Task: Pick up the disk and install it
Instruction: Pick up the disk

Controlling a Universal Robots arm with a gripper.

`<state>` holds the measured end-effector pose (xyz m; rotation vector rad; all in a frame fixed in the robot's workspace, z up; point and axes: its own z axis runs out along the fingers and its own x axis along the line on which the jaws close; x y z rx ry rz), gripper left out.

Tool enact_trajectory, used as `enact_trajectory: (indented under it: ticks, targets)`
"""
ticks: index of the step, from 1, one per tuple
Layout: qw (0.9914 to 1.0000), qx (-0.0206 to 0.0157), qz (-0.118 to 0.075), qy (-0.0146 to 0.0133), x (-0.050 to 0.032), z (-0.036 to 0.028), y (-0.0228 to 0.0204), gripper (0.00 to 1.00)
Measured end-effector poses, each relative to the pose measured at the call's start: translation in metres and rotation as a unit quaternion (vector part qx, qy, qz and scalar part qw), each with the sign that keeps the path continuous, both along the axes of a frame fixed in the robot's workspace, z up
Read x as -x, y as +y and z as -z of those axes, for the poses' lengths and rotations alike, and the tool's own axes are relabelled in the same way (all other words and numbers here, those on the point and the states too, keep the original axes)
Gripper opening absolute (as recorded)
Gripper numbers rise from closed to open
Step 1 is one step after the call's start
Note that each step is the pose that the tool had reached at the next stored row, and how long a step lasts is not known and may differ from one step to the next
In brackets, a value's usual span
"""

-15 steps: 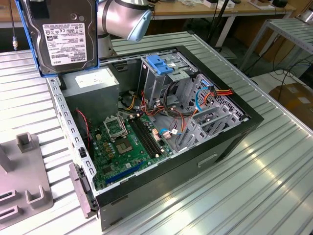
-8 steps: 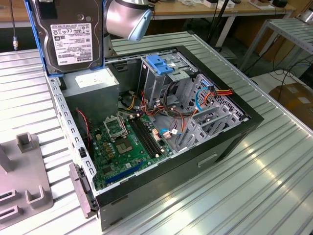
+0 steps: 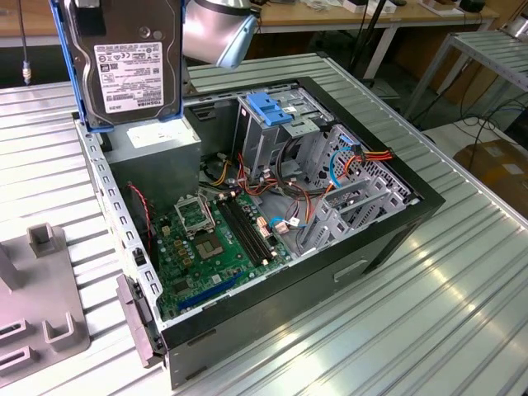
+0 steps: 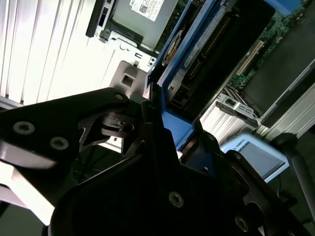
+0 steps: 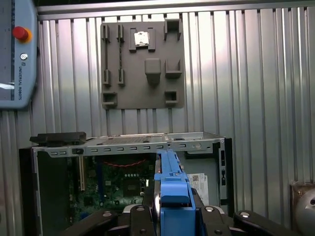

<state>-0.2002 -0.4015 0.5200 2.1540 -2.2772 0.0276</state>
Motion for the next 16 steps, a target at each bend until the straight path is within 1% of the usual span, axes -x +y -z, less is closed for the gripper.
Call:
enact_trajectory:
  ticks: [6, 8, 10, 11, 16]
  targets:
    - [1.00000, -0.0001, 0.000, 0.0000, -0.0058, 0.0008, -0.0071, 0.37]
    - [1.00000, 0.0001, 0.000, 0.0001, -0.0110, 0.0014, -0.0095, 0.37]
    - [1.00000, 0.0000, 0.000, 0.0000, -0.0151, 0.0019, -0.0107, 0.37]
    - [1.00000, 0.0000, 0.000, 0.0000, -0.0185, 0.0024, -0.0116, 0.37]
    - [1.00000, 0.0002, 0.000, 0.0000, -0.0300, 0.0032, -0.0129, 0.37]
